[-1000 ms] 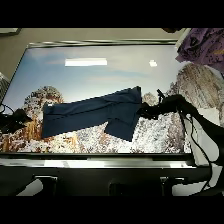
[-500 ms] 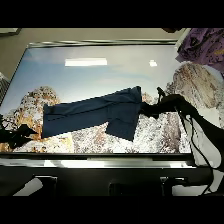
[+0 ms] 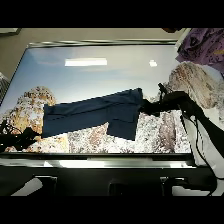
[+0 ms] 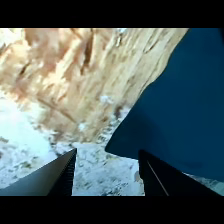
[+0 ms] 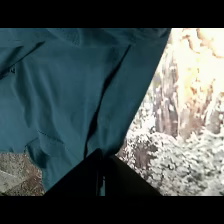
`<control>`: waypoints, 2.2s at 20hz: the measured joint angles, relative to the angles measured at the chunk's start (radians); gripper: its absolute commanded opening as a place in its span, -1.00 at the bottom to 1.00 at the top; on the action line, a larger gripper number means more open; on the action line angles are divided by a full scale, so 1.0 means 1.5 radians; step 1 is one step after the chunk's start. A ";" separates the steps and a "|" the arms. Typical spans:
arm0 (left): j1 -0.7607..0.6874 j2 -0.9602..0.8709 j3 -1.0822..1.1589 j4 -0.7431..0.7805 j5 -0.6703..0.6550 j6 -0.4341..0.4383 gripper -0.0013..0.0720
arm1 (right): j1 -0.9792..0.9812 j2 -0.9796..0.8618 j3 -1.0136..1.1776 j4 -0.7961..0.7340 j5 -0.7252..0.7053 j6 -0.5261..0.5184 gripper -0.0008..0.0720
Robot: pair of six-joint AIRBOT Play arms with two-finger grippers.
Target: Fold the clothes and pants, and hang the long-sleeved shirts on hangers.
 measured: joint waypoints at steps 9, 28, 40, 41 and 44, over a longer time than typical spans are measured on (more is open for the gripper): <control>-0.065 -0.075 0.002 -0.074 0.044 0.029 -0.93 | 0.000 0.054 0.000 0.000 -0.016 0.019 -0.91; -0.202 0.171 0.853 0.050 -0.115 -0.220 -0.93 | 0.000 0.297 0.650 -0.266 -0.256 0.183 -0.91; -0.203 0.242 0.843 0.211 -0.235 -0.283 -0.93 | 0.000 0.386 0.665 -0.364 -0.243 0.300 -0.91; -0.204 0.221 0.826 0.205 -0.235 -0.271 -0.93 | 0.000 0.357 0.659 -0.363 -0.243 0.305 -0.91; -0.220 0.127 0.752 0.195 -0.232 -0.239 -0.93 | 0.001 0.248 0.628 -0.338 -0.234 0.312 -0.91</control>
